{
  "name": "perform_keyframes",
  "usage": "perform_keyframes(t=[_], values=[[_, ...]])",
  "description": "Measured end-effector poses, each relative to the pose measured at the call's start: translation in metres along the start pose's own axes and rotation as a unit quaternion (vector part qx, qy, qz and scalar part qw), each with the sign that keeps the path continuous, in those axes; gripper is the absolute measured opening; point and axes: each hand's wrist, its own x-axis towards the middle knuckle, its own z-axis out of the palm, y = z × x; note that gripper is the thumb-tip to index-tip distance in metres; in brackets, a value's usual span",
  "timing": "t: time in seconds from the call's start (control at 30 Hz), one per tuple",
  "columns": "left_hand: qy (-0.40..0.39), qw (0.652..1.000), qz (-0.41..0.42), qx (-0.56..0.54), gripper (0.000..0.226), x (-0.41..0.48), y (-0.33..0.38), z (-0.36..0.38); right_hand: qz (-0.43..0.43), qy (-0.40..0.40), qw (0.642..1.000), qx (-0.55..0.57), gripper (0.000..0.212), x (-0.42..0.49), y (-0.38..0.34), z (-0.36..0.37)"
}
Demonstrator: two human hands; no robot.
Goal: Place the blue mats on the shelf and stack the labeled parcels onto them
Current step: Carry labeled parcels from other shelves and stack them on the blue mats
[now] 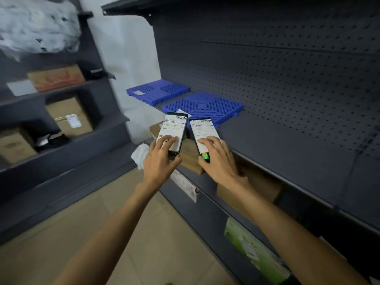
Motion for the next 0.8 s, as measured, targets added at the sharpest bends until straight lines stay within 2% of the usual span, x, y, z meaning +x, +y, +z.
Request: perform_keyframes(t=[0.2,0.47,0.8], values=[[0.047,0.998,-0.034,0.006,0.055,0.042,-0.088,-0.032,-0.052,-0.002,0.998,0.024,0.051,0.087,-0.068,0.046],[0.052,0.997,-0.045,0.024,0.057,0.127,-0.229,-0.073,-0.08,0.016,0.996,0.033,0.051,0.209,-0.167,0.12],[0.015,1.0,-0.018,-0.014,0.055,0.226,-0.311,-0.029,-0.028,0.023,0.999,0.017,0.048,0.307,-0.18,0.183]])
